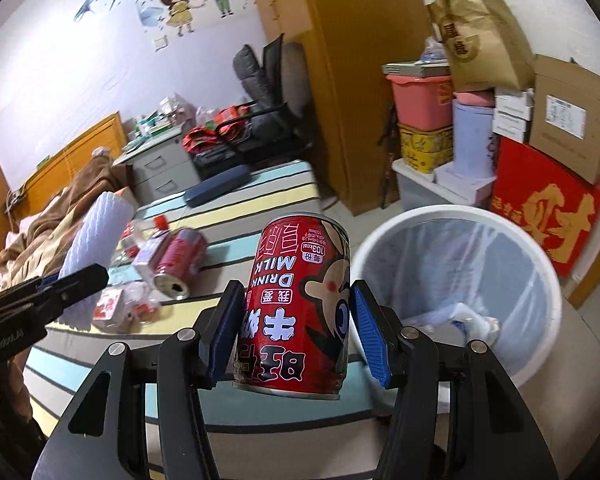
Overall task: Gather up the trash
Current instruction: 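Carry the foam net and red can over the wastebasket and open both tools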
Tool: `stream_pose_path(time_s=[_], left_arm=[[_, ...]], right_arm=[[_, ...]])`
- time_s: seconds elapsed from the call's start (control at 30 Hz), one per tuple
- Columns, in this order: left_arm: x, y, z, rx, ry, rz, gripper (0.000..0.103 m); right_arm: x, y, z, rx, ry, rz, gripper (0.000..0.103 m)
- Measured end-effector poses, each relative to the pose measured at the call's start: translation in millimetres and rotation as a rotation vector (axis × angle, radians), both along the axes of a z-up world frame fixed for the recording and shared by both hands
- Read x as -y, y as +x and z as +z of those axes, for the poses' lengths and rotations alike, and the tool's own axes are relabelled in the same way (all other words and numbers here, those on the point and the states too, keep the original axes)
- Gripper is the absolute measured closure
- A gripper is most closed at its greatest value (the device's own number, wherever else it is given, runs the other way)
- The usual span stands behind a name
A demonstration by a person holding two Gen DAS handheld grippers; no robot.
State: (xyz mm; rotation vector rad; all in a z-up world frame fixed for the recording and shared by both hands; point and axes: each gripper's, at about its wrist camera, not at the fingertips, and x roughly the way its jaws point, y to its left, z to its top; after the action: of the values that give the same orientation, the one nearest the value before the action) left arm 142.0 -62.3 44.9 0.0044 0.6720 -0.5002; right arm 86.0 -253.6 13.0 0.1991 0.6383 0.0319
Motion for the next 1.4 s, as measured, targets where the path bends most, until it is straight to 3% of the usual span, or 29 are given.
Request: stream_pose_path(time_s=[0.3,0.67,1.27,1.33,1.4], left_arm=[[64.2,-5.4,1.9,0.000,0.010,-0.127,0.071],[135.7,0.9,-13.7,-0.056,0.019,-0.252,0.071],[204.9,16.8,-47.3,-0.123,0.083,-0.313,0.070],[207.4,19.2,-49.7,-0.125,0.088,-0.307,0.068],[207.7,20.7,-51.7,-0.129,0.088,-0.304,0.054]], right_arm=[[44.3,-6.6,2.9,0.010,-0.013,-0.084,0.047],[88.3,-3.6,-9.4,-0.047,-0.019,-0.160,0.047],[129.7,18.9,-51.8,-0.216,-0.028,-0.187,0.047],[132.7,20.3,-53.4,-0.225,-0.028,-0.188,0.047],[134.9,19.6,-53.7,-0.227,-0.019,-0.185,0.046]])
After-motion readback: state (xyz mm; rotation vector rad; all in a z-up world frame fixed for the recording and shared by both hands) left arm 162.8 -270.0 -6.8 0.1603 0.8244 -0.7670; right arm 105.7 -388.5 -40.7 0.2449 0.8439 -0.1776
